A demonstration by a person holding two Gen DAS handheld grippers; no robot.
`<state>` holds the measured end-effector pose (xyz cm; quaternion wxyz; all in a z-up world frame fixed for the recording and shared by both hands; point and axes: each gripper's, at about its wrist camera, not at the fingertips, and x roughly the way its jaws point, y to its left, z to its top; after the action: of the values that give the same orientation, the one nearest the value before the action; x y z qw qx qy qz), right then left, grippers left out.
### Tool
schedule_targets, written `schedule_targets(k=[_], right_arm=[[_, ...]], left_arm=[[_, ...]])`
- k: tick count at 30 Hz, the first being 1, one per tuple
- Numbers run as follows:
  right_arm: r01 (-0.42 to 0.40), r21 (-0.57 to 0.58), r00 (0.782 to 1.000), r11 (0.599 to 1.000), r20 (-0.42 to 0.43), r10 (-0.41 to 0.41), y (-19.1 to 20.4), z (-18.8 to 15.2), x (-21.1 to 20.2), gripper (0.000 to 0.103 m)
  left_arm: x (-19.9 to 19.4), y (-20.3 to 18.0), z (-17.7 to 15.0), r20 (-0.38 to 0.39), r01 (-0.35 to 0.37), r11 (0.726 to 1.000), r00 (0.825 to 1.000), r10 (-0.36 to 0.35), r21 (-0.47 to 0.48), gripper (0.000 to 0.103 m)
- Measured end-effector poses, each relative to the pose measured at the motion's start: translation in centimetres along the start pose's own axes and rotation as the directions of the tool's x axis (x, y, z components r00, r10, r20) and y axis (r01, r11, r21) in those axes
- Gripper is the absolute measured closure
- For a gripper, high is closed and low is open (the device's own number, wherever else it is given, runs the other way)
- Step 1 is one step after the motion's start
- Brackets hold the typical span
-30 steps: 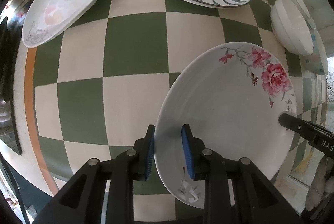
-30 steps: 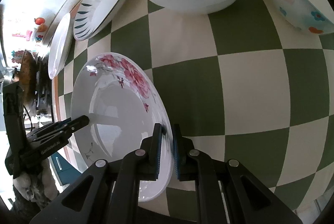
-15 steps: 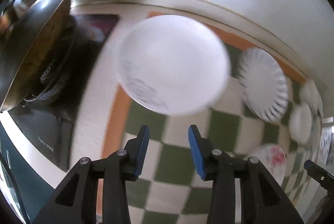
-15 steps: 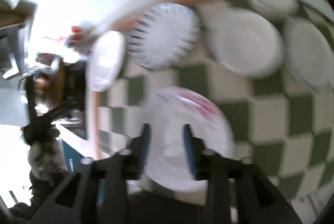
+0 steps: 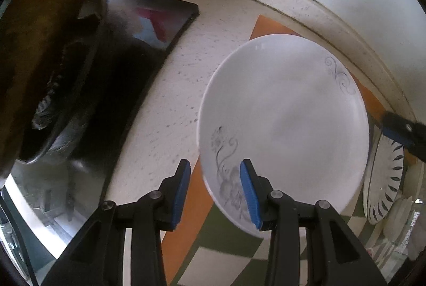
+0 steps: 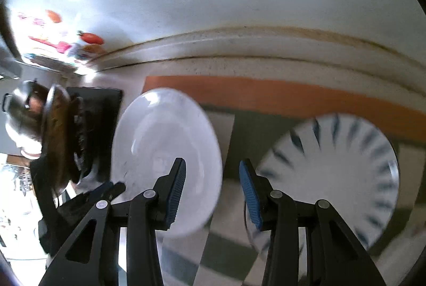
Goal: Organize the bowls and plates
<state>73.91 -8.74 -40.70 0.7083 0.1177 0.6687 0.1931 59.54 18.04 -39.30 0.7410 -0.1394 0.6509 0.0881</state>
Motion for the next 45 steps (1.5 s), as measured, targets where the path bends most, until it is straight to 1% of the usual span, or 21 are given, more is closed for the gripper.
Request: schedule_targets(k=[2,3,4,5,6,7,9,15,17,23,25,29,32,33,34,38,41,43,45], right_arm=[[0.000,-0.006,0.999,1.000,-0.033,0.000,0.0,0.7,1.8,0.058],[0.014,-0.007,0.999,1.000,-0.051,-0.014,0.0,1.2,2.7,0.059],[0.017,-0.011,0.998,1.000,-0.062,-0.018,0.0,1.4,3.4,0.063],[0.018,-0.015,0.997,1.000,-0.077,-0.019,0.1,1.5,4.1,0.074],[0.016,-0.016,0.995,1.000,-0.097,-0.018,0.2,1.7,4.8,0.080],[-0.007,-0.011,0.995,1.000,-0.104,0.006,0.1,1.7,5.2,0.087],[-0.007,-0.029,0.996,1.000,-0.092,0.004,0.3,1.8,5.1,0.087],[0.009,-0.076,0.997,0.997,-0.073,-0.015,0.7,0.9,4.2,0.089],[0.006,-0.079,0.998,0.997,-0.063,-0.011,0.8,0.6,3.9,0.090],[0.005,-0.096,1.000,0.995,-0.013,-0.007,0.4,-1.7,0.4,0.092],[-0.008,-0.086,1.000,0.996,0.014,0.009,-0.3,-3.2,-1.7,0.092],[-0.035,-0.057,0.997,0.998,0.064,0.038,-1.9,-6.3,-5.8,0.093],[-0.044,-0.037,0.994,0.998,0.103,0.048,-3.4,-9.7,-9.1,0.093],[-0.049,-0.022,0.992,0.999,0.114,0.051,-4.3,-11.4,-10.5,0.093],[-0.048,-0.017,0.992,0.999,0.120,0.050,-4.8,-12.3,-11.3,0.093],[-0.070,0.040,0.987,0.997,0.149,0.063,-8.4,-18.0,-14.9,0.093],[-0.055,0.062,0.987,0.997,0.153,0.045,-10.2,-21.5,-16.1,0.093],[-0.053,0.092,0.987,0.994,0.156,0.038,-12.2,-24.2,-16.7,0.093],[-0.049,0.108,0.987,0.993,0.157,0.032,-13.5,-26.0,-16.9,0.093]], left_arm=[[0.7,-0.1,0.2,-0.008,0.009,1.000,1.000,-0.009,0.007,0.068],[0.9,0.0,0.2,-0.010,0.013,1.000,1.000,-0.013,0.006,0.074],[1.1,0.2,0.3,-0.007,0.013,1.000,1.000,-0.013,0.001,0.078],[1.2,0.4,0.4,-0.001,0.012,1.000,1.000,-0.012,0.000,0.080],[1.2,0.6,0.4,0.005,0.013,1.000,1.000,-0.013,0.002,0.082],[1.3,0.9,0.4,0.014,0.020,1.000,1.000,-0.020,0.004,0.083],[1.7,1.2,0.7,0.022,0.031,1.000,0.999,-0.031,0.005,0.084],[1.3,1.0,0.1,0.040,0.025,0.999,0.999,-0.026,0.026,0.084],[0.8,0.9,-0.2,0.045,0.034,0.999,0.998,-0.036,0.032,0.084],[-2.3,-0.9,-2.2,0.084,0.032,0.997,0.996,-0.038,0.074,0.084],[-3.4,-1.3,-2.7,0.094,0.040,0.995,0.994,-0.048,0.091,0.084],[-6.8,-3.4,-5.4,0.116,0.054,0.990,0.991,-0.070,0.132,0.084],[-9.1,-5.7,-7.9,0.119,0.066,0.983,0.989,-0.087,0.170,0.084],[-9.6,-6.5,-9.0,0.111,0.074,0.978,0.989,-0.096,0.194,0.084],[-10.1,-7.4,-9.6,0.103,0.084,0.976,0.989,-0.106,0.202,0.084],[-10.3,-10.1,-12.7,0.084,0.091,0.962,0.990,-0.116,0.256,0.084],[-9.9,-12.0,-14.9,0.056,0.099,0.951,0.991,-0.120,0.292,0.084],[-9.1,-13.2,-16.3,0.030,0.106,0.942,0.992,-0.122,0.319,0.084],[-8.4,-14.1,-17.5,0.008,0.113,0.936,0.992,-0.123,0.332,0.084]])
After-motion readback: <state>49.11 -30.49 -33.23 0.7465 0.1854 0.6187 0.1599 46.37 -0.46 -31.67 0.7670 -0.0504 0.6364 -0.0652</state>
